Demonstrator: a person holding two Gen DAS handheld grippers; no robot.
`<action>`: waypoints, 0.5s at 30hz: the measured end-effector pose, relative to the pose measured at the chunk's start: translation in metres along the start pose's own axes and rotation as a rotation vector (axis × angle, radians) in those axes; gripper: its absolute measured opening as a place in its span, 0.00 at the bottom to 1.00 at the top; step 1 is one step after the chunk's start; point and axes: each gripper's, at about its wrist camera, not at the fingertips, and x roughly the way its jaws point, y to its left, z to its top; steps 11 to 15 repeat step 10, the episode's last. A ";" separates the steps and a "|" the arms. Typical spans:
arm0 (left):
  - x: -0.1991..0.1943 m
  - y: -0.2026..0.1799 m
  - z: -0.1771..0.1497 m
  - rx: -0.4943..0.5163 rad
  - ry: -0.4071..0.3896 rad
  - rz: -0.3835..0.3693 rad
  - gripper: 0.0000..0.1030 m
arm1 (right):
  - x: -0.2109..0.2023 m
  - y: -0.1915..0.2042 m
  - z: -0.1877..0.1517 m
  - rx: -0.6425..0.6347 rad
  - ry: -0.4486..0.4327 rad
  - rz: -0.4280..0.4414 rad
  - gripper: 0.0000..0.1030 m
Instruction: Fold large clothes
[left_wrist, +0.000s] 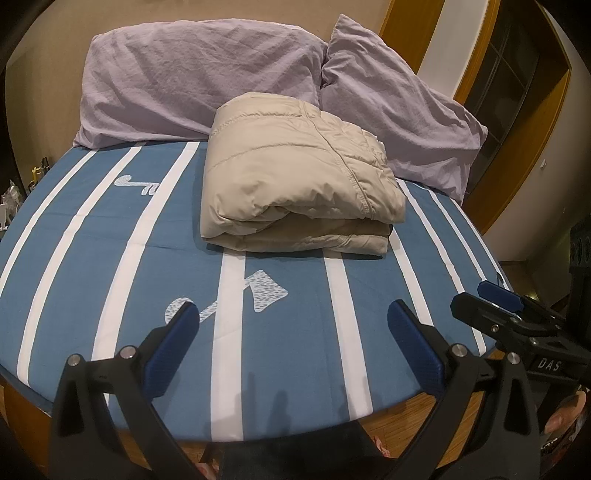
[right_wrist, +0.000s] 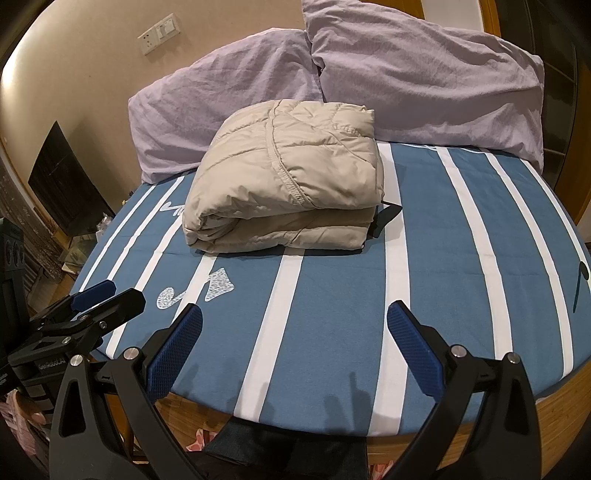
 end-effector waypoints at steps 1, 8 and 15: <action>0.000 0.000 0.000 0.000 0.000 0.000 0.98 | 0.000 0.000 0.000 0.000 0.000 0.001 0.99; 0.002 -0.002 -0.002 -0.007 0.005 -0.005 0.98 | 0.000 -0.001 0.000 -0.001 0.001 0.001 0.99; 0.005 -0.002 -0.002 -0.009 0.007 -0.005 0.98 | 0.000 -0.001 0.000 0.000 0.001 0.001 0.99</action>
